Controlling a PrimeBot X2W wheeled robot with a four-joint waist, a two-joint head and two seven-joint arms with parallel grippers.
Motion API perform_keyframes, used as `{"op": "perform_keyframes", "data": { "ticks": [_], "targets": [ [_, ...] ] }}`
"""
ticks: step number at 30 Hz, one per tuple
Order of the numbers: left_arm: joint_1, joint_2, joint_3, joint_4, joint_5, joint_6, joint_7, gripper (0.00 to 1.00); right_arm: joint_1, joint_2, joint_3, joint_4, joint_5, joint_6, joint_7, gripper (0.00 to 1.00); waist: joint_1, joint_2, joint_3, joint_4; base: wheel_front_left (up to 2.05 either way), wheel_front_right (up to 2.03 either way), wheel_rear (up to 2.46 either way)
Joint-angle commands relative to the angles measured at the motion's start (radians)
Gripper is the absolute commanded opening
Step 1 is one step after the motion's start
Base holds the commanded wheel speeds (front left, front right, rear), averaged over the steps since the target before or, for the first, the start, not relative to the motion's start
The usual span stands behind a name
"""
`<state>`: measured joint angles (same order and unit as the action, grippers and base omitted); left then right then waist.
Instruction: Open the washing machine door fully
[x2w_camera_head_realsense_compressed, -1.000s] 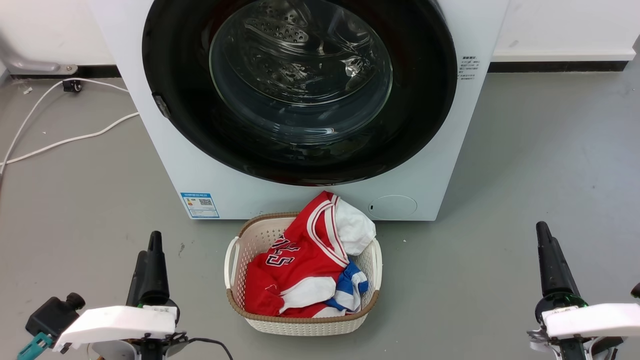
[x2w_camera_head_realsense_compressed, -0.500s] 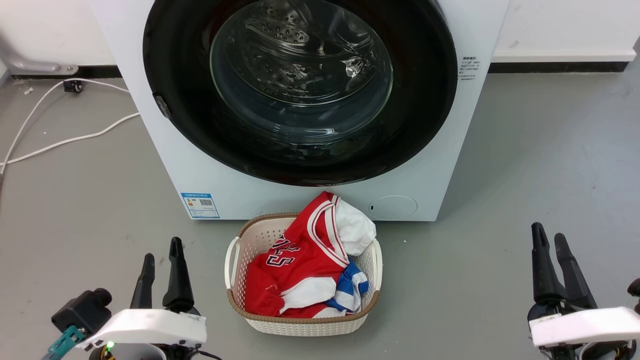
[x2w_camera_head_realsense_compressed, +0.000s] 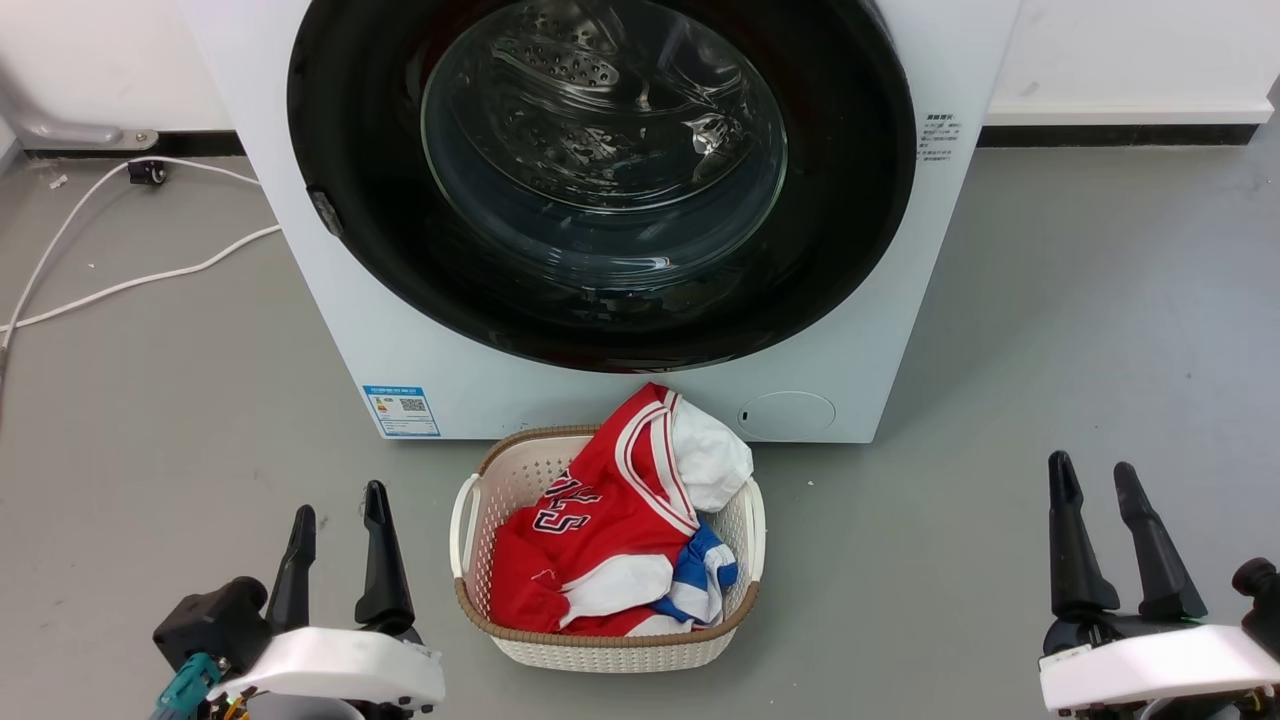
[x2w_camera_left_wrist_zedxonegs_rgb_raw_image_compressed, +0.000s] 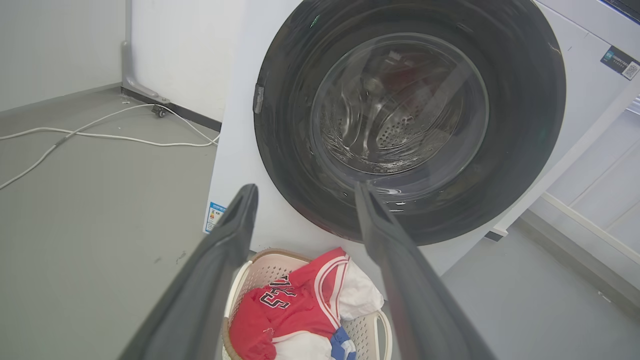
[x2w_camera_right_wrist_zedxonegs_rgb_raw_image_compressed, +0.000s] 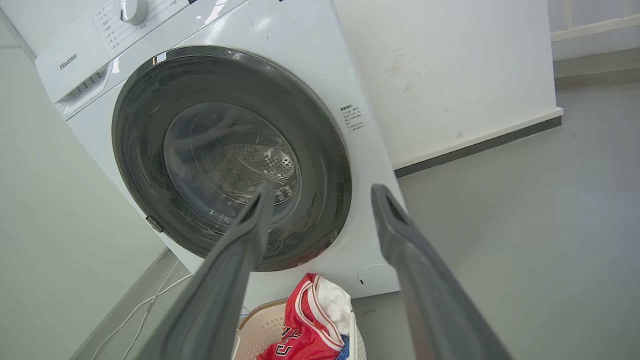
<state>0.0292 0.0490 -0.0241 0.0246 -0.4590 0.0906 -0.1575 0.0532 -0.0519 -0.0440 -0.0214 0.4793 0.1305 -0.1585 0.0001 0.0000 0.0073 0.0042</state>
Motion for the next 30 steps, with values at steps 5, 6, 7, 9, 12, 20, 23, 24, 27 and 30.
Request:
{"op": "perform_keyframes", "data": {
  "ticks": [5, 6, 7, 9, 12, 20, 23, 24, 27, 30],
  "targets": [
    [0.004, 0.007, -0.014, -0.007, 0.080, 0.009, -0.018, 1.00, 0.012, 0.000, 0.006, -0.027, -0.084, 0.000, -0.019, 1.00, -0.0001, 0.0000, 0.000, -0.001, 0.00, 0.00, 0.00],
    [0.005, 0.008, -0.017, -0.006, 0.093, 0.011, -0.021, 1.00, 0.015, 0.001, 0.006, -0.029, -0.095, 0.000, -0.021, 1.00, -0.0001, 0.0000, 0.000, -0.001, 0.00, 0.00, 0.00],
    [0.006, 0.010, -0.021, -0.004, 0.105, 0.012, -0.024, 1.00, 0.018, 0.001, 0.005, -0.030, -0.106, 0.000, -0.023, 1.00, -0.0001, 0.0000, 0.000, -0.001, 0.00, 0.00, 0.00],
    [0.008, 0.013, -0.029, -0.003, 0.126, 0.015, -0.028, 1.00, 0.021, 0.001, 0.007, -0.032, -0.131, 0.000, -0.028, 1.00, -0.0001, 0.0000, -0.001, -0.001, 0.00, 0.00, 0.00],
    [0.013, 0.017, -0.040, 0.000, 0.154, 0.017, -0.035, 1.00, 0.027, 0.001, 0.009, -0.036, -0.159, 0.000, -0.035, 1.00, -0.0001, 0.0000, -0.001, -0.002, 0.00, 0.00, 0.00],
    [0.020, 0.022, -0.057, 0.010, 0.221, 0.022, -0.053, 1.00, 0.040, 0.001, 0.009, -0.044, -0.230, 0.000, -0.052, 1.00, -0.0001, 0.0000, 0.000, 0.000, 0.00, 0.00, 0.00],
    [0.023, 0.022, -0.061, 0.014, 0.242, 0.021, -0.060, 1.00, 0.045, 0.001, 0.007, -0.047, -0.250, 0.000, -0.058, 1.00, -0.0001, 0.0000, -0.001, -0.001, 0.00, 0.00, 0.00],
    [0.024, 0.022, -0.062, 0.014, 0.250, 0.020, -0.061, 1.00, 0.047, 0.002, 0.007, -0.048, -0.257, 0.000, -0.061, 1.00, -0.0001, 0.0000, -0.001, -0.001, 0.00, 0.00, 0.00],
    [0.027, 0.022, -0.065, 0.015, 0.273, 0.021, -0.068, 1.00, 0.049, 0.002, 0.007, -0.050, -0.268, 0.000, -0.066, 1.00, -0.0001, 0.0000, -0.001, -0.002, 0.00, 0.00, 0.00],
    [0.030, 0.021, -0.067, 0.018, 0.294, 0.022, -0.073, 1.00, 0.052, 0.002, 0.006, -0.052, -0.279, 0.000, -0.074, 1.00, -0.0001, 0.0000, -0.001, -0.002, 0.00, 0.00, 0.00]
  ]
}}
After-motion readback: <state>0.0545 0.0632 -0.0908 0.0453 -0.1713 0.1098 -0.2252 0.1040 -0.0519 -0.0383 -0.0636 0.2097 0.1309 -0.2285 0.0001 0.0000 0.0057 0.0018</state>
